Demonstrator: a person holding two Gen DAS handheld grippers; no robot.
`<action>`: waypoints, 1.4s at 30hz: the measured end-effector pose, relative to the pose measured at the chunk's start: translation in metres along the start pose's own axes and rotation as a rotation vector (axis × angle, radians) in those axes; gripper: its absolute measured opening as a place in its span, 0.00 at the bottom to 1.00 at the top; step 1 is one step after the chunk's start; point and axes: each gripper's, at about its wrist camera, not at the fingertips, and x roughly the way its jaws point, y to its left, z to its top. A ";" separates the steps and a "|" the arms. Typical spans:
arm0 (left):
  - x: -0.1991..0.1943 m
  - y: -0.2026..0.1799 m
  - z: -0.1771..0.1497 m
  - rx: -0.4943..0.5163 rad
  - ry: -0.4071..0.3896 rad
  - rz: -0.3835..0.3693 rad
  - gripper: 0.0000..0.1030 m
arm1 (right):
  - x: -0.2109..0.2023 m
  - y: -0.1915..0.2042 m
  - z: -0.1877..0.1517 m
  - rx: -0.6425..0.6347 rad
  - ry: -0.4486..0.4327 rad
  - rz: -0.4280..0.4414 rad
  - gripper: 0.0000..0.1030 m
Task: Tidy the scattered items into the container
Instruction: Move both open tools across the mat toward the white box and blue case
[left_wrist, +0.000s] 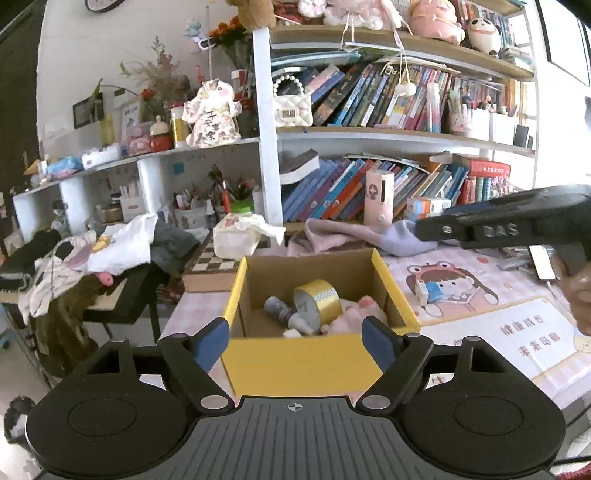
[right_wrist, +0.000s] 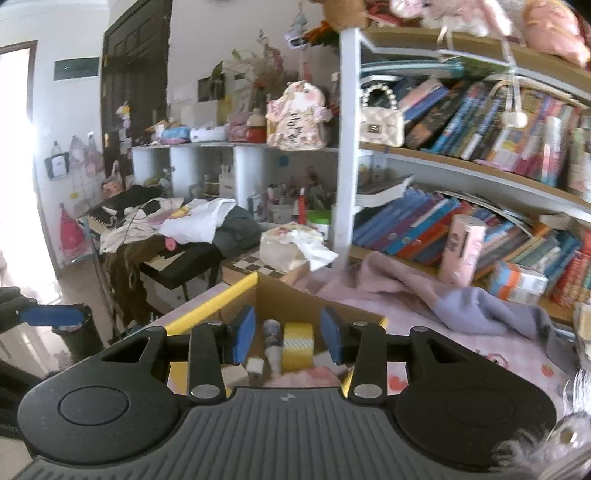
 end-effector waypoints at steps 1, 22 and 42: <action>-0.004 -0.001 -0.003 -0.002 0.001 -0.001 0.80 | -0.008 0.001 -0.006 0.001 -0.002 -0.015 0.37; -0.012 -0.048 -0.074 0.021 0.124 -0.078 0.81 | -0.083 0.036 -0.130 -0.009 0.140 -0.196 0.44; 0.010 -0.100 -0.076 0.127 0.189 -0.241 0.85 | -0.096 0.013 -0.151 0.014 0.237 -0.302 0.57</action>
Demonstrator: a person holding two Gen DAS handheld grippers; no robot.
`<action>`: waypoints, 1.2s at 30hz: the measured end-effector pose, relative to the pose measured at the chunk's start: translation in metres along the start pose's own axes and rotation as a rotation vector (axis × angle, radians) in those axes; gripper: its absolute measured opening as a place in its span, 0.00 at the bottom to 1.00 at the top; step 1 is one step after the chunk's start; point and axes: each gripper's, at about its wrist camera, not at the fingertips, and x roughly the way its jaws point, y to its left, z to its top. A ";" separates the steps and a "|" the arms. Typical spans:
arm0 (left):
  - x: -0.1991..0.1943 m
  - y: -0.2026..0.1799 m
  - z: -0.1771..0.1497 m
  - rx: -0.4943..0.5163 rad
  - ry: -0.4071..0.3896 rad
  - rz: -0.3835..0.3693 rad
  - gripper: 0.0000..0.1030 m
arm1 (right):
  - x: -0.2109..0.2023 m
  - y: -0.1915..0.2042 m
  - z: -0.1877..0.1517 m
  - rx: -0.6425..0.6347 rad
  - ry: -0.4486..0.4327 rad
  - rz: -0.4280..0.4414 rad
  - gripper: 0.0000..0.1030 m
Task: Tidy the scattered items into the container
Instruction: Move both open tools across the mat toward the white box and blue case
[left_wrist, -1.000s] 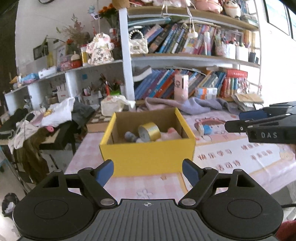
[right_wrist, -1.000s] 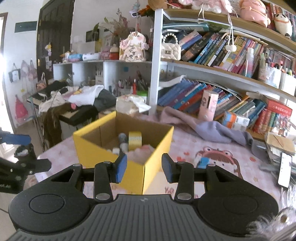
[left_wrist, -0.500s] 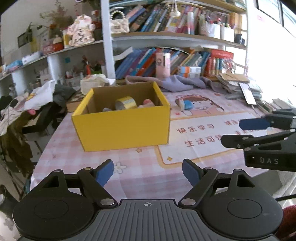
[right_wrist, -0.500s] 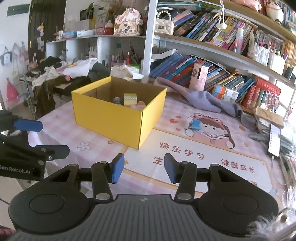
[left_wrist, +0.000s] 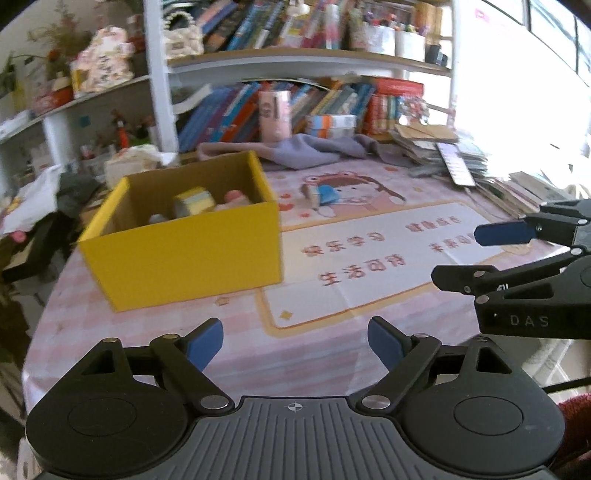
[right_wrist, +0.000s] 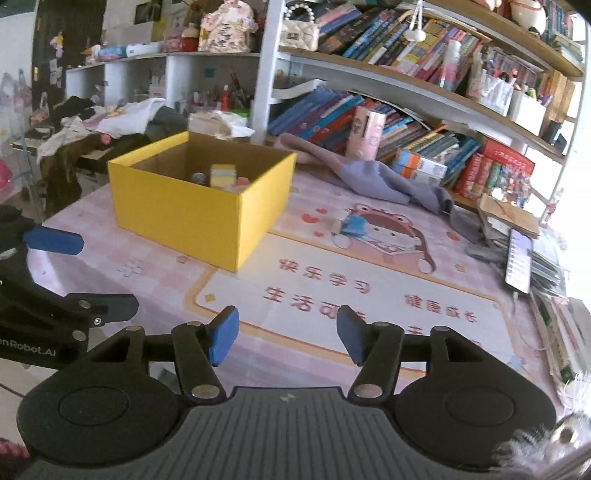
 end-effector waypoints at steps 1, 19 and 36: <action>0.002 -0.003 0.002 0.011 0.004 -0.013 0.85 | 0.000 -0.004 -0.001 0.003 0.005 -0.012 0.58; 0.061 -0.060 0.036 0.126 0.053 -0.152 0.88 | 0.014 -0.075 -0.017 0.109 0.080 -0.124 0.59; 0.158 -0.092 0.108 0.089 0.111 -0.125 0.88 | 0.091 -0.176 0.005 0.193 0.059 -0.080 0.60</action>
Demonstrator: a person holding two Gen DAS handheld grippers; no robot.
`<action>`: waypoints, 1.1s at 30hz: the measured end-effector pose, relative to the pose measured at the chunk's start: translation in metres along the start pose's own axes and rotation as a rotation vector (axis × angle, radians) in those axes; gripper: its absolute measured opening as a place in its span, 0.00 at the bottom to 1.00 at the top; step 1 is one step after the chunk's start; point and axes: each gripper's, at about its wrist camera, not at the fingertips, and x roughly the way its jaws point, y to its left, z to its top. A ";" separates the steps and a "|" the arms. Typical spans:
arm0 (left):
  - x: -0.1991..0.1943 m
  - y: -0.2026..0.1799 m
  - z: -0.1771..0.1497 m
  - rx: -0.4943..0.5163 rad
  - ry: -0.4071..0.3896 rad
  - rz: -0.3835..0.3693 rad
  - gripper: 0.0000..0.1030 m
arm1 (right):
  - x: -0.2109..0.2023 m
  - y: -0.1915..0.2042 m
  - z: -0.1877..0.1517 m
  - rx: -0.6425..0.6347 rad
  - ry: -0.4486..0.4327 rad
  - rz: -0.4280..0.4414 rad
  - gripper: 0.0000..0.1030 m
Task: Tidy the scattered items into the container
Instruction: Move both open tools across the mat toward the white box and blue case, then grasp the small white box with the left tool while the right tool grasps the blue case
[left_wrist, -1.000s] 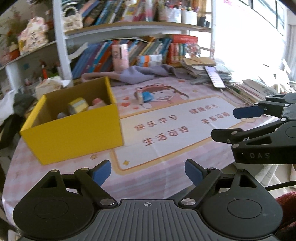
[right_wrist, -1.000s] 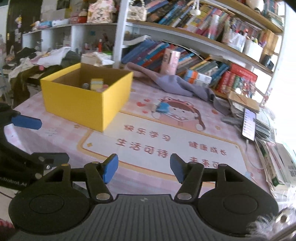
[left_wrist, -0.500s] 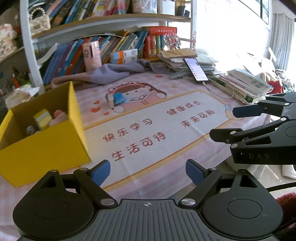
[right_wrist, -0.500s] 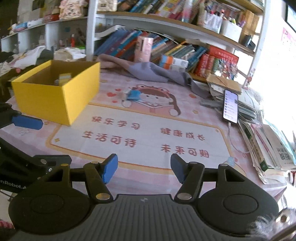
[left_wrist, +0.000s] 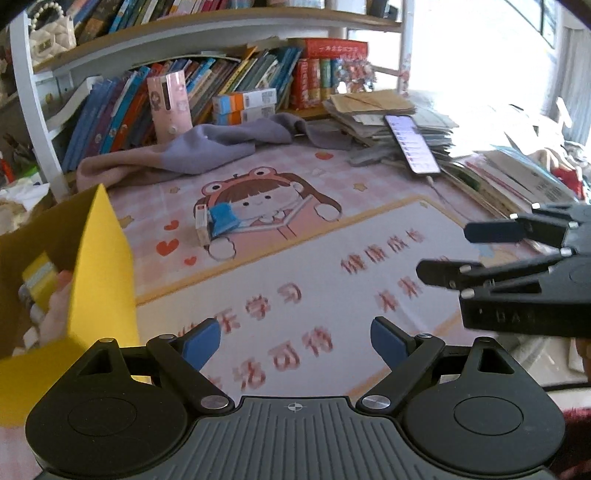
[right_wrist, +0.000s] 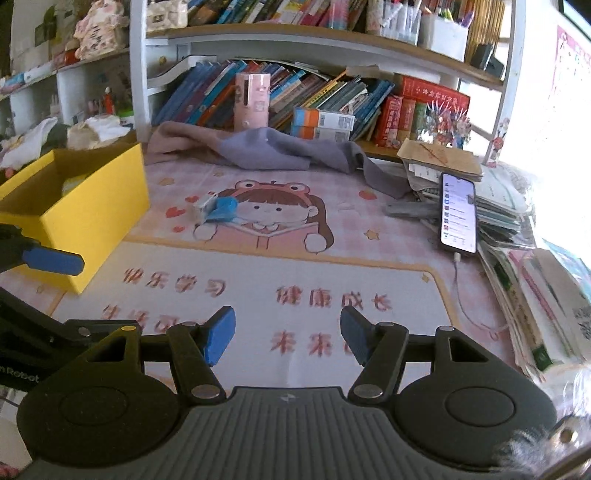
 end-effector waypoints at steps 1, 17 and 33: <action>0.006 0.000 0.006 -0.010 0.001 0.011 0.88 | 0.007 -0.006 0.003 0.002 0.001 0.008 0.60; 0.088 0.040 0.089 -0.183 -0.005 0.177 0.80 | 0.116 -0.052 0.065 -0.024 -0.017 0.188 0.58; 0.193 0.098 0.115 -0.240 0.234 0.236 0.38 | 0.222 0.003 0.102 -0.176 -0.019 0.389 0.51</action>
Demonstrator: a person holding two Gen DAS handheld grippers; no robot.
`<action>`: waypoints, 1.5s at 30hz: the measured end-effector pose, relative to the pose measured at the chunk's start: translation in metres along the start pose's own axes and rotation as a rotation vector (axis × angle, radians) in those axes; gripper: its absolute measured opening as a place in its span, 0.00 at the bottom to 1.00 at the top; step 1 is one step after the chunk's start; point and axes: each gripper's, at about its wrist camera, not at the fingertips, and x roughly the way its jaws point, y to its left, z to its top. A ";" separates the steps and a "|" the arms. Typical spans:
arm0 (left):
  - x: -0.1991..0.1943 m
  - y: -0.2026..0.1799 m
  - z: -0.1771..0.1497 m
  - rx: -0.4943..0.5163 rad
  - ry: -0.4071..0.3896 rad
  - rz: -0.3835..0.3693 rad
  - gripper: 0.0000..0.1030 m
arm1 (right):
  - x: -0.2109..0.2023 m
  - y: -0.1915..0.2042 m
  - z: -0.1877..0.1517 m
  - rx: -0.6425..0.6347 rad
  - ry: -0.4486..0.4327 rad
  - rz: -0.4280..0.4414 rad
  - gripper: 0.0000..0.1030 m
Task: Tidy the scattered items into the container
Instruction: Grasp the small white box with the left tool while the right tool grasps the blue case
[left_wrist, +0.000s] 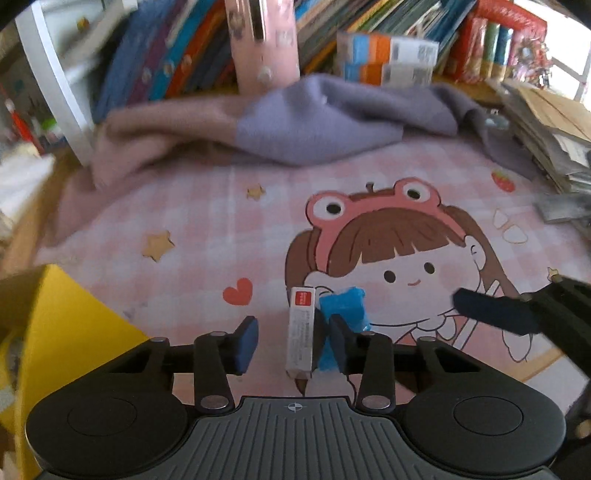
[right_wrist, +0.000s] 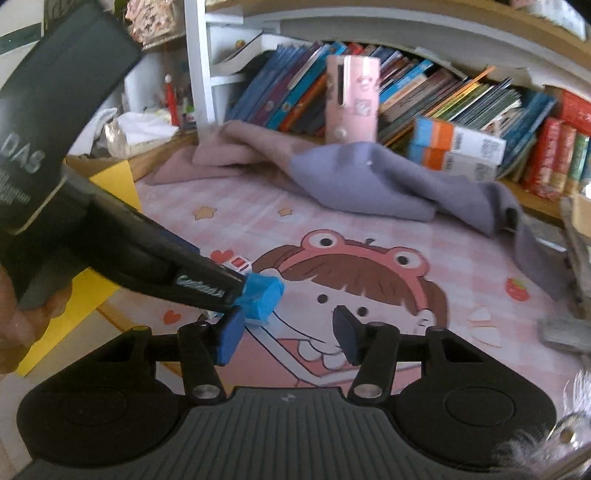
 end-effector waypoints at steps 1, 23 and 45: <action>0.003 0.004 0.003 -0.012 0.011 -0.020 0.37 | 0.005 0.001 0.000 -0.002 -0.001 0.008 0.51; 0.005 0.027 0.008 0.006 0.098 0.026 0.13 | 0.065 0.016 0.010 -0.099 -0.037 0.144 0.58; 0.012 0.015 -0.001 -0.003 0.067 -0.022 0.13 | 0.049 -0.019 -0.001 -0.059 0.051 0.014 0.27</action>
